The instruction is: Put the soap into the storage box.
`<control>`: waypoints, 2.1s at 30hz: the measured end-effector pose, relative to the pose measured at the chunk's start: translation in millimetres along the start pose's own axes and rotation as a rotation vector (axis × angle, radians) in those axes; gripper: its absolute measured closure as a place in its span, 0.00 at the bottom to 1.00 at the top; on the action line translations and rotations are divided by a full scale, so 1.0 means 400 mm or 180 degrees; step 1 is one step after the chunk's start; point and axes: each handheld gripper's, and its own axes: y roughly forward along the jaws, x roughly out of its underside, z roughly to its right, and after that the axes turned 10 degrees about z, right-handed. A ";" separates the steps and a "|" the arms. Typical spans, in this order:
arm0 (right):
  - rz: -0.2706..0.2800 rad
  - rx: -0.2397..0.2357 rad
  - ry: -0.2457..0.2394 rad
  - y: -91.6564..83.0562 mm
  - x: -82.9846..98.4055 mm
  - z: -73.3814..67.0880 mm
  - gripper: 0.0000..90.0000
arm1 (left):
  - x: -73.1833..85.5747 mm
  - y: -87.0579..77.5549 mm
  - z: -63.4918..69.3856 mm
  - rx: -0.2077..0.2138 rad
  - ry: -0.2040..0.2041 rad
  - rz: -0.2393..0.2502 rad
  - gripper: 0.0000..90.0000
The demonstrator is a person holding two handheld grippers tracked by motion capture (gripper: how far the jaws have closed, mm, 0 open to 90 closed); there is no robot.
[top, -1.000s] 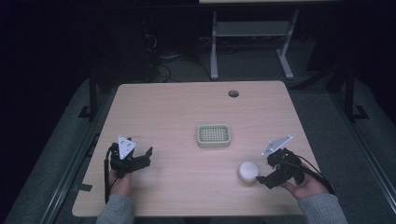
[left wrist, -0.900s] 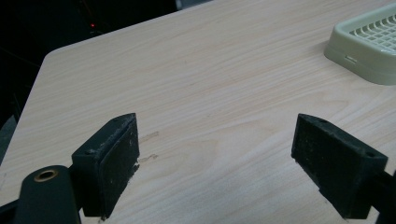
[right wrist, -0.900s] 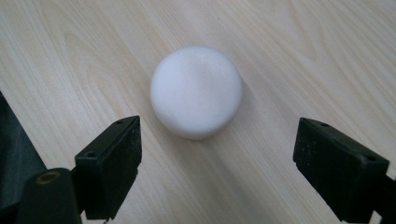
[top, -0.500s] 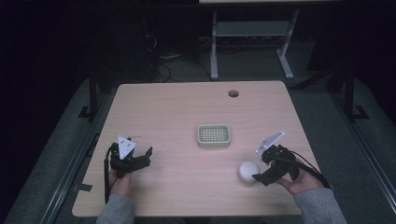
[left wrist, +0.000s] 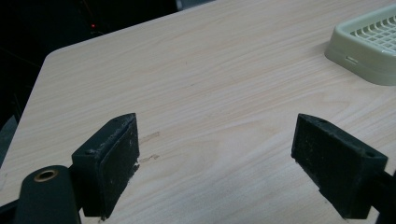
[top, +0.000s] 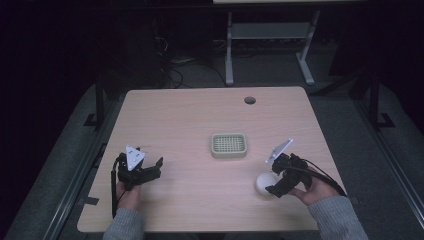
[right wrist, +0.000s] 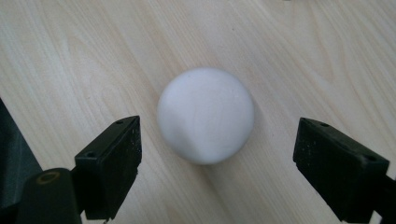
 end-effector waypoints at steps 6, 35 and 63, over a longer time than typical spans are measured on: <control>-0.0110 -0.0049 0.0021 0.024 -0.009 0.006 0.16 | 0.000 0.000 0.000 -0.0001 0.0003 0.0001 0.16; -0.0450 -0.0158 0.0059 0.098 -0.024 0.013 0.16 | 0.001 0.000 0.000 0.0006 0.0007 -0.0006 0.16; -0.0733 -0.0170 -0.0055 0.158 -0.024 0.003 0.17 | -0.001 0.001 0.000 -0.0012 0.0022 -0.0005 0.16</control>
